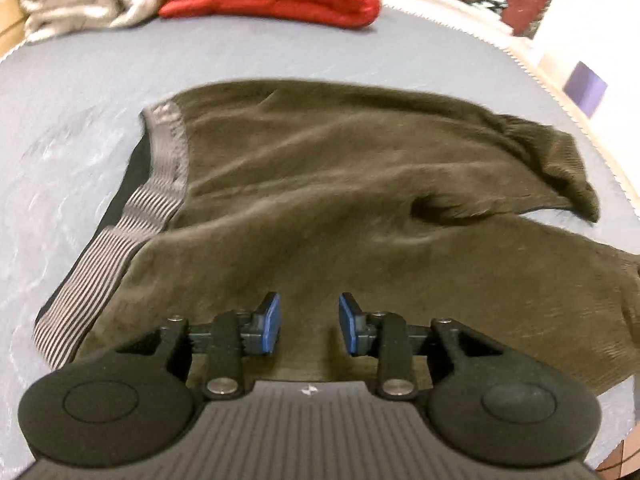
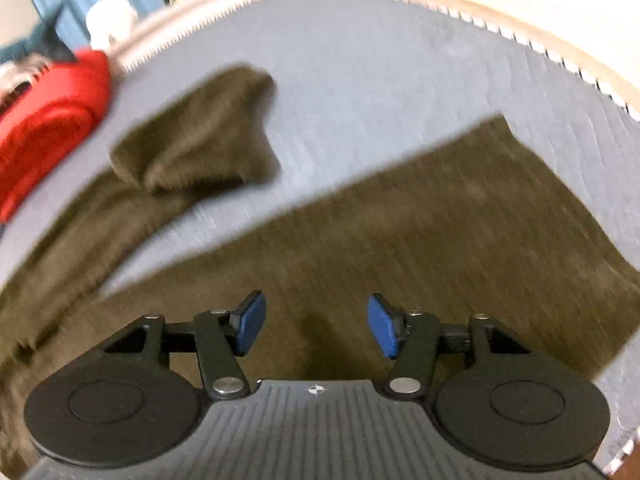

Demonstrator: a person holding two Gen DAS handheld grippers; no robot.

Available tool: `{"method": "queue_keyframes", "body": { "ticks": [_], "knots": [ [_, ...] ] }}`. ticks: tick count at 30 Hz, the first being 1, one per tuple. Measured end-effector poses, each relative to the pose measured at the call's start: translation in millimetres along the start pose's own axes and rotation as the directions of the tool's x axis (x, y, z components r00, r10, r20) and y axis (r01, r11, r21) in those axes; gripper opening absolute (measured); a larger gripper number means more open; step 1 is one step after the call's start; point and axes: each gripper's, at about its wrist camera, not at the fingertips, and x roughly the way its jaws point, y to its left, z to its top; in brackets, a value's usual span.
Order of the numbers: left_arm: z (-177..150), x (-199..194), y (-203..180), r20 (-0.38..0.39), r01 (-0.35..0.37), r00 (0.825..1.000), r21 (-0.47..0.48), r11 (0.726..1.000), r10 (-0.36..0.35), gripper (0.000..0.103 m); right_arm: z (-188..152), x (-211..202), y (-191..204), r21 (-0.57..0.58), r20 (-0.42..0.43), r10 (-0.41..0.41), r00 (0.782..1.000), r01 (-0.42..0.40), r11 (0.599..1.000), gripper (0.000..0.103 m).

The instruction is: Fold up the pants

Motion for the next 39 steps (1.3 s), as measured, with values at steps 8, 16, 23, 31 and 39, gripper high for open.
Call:
{"method": "queue_keyframes", "body": {
  "ticks": [8,16,23,31,39],
  "knots": [
    [12.8,4.3,-37.0,0.064,0.014,0.998,0.103,0.995,-0.021,0.015,39.9,17.4,4.1,0.169,0.162,0.134,0.978,-0.161,0.972,0.022],
    [11.1,14.9,-44.5,0.056,-0.001,0.998,0.135,0.991,-0.007,0.016,71.1,73.1,16.7,0.298,0.167,0.173,0.971,-0.217,0.930,0.037],
    [19.3,17.8,-30.8,0.052,-0.039,0.998,0.096,0.995,0.034,0.016,73.8,126.6,17.2,0.401,0.108,0.108,0.988,-0.143,0.905,0.070],
    [26.8,21.8,-23.0,0.047,-0.029,0.999,0.063,0.998,0.026,0.017,80.4,141.4,30.8,0.383,0.122,0.183,0.976,-0.216,0.898,0.066],
    [28.3,22.6,-26.1,0.047,-0.012,0.999,0.062,0.998,0.009,0.017,84.6,125.6,47.0,0.364,0.180,0.148,0.972,-0.206,0.908,0.030]
  ]
}}
